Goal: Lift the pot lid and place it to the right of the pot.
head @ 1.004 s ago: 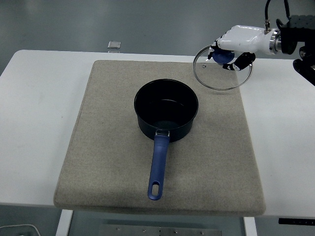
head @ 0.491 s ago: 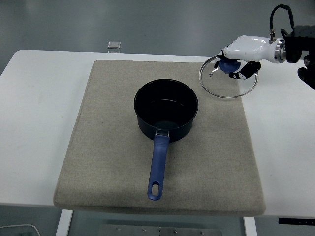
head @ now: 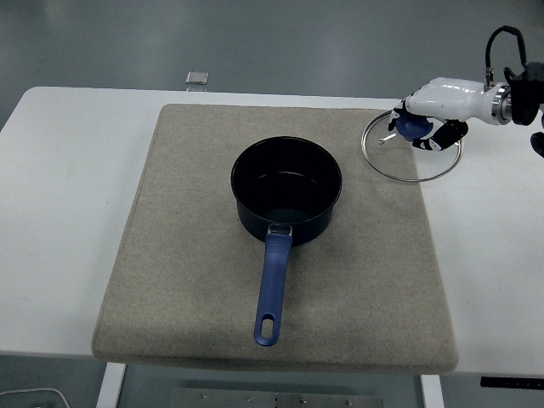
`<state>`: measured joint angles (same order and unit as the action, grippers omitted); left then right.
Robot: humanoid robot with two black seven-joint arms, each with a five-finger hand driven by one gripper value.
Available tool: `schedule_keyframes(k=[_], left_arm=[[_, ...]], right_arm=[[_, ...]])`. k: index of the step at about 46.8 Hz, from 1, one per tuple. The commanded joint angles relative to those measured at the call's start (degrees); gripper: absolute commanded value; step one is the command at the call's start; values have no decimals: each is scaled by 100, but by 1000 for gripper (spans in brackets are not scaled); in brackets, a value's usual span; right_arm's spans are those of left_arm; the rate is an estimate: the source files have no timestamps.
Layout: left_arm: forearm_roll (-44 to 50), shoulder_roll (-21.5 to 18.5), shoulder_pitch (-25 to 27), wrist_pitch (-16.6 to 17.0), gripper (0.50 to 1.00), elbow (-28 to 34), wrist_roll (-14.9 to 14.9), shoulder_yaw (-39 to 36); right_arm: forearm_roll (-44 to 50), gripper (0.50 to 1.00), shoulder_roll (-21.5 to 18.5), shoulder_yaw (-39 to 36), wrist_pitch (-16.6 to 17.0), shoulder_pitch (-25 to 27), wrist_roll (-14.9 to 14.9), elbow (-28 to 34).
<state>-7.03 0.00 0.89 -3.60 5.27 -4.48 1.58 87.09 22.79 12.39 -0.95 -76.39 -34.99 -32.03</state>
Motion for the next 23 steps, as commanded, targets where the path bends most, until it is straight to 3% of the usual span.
schedule_keyframes(k=[1,23], left_arm=[[0,0,-1,0,1000,0,0,0],[0,0,-1,0,1000,0,0,0]], right_arm=[[-78,500,68,9,-2,45,-1,-5],[-482,500,244,0,-63,291,-1,-49]])
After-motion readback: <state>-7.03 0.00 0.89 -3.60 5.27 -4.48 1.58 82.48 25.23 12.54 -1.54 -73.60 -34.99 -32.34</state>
